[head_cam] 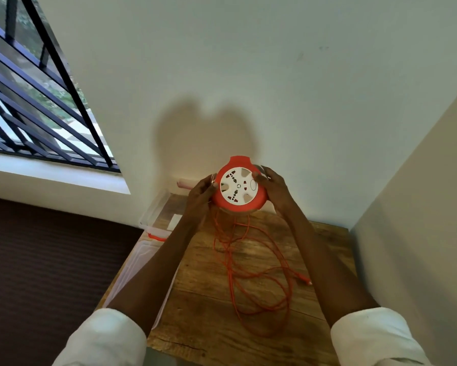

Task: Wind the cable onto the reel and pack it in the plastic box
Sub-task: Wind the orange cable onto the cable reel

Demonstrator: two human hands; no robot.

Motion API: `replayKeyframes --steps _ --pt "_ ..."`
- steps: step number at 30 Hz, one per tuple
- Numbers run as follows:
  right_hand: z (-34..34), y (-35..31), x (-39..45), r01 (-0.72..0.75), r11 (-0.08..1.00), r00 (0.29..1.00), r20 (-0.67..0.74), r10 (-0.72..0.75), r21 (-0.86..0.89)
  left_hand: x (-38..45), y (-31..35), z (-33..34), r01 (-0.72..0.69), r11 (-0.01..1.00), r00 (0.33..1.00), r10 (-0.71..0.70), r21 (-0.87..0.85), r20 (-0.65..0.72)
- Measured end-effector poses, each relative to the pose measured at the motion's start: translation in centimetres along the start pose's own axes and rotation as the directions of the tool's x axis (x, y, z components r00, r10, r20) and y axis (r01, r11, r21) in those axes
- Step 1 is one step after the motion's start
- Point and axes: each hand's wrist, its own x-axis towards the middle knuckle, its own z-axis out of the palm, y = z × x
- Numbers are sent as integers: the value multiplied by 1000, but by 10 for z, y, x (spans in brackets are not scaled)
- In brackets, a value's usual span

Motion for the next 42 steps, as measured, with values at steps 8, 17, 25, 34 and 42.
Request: replayKeyframes --steps 8,17,25,34,42 --pt "-41 11 -10 -69 995 953 -290 89 78 -16 -12 43 -156 907 978 196 390 -64" --pt "-78 6 -22 -78 970 935 -321 152 232 -15 -31 91 343 910 909 -260 -232 325" --pt "-90 16 -44 111 814 891 -306 -336 -571 -1 -23 109 167 969 983 -150 -181 101" --pt "-87 5 -41 305 -63 885 308 -349 -950 -3 -31 108 175 969 984 -172 -177 37" --pt "-66 6 -30 156 -31 955 158 -251 -987 -15 -31 113 88 982 996 -85 -165 24"
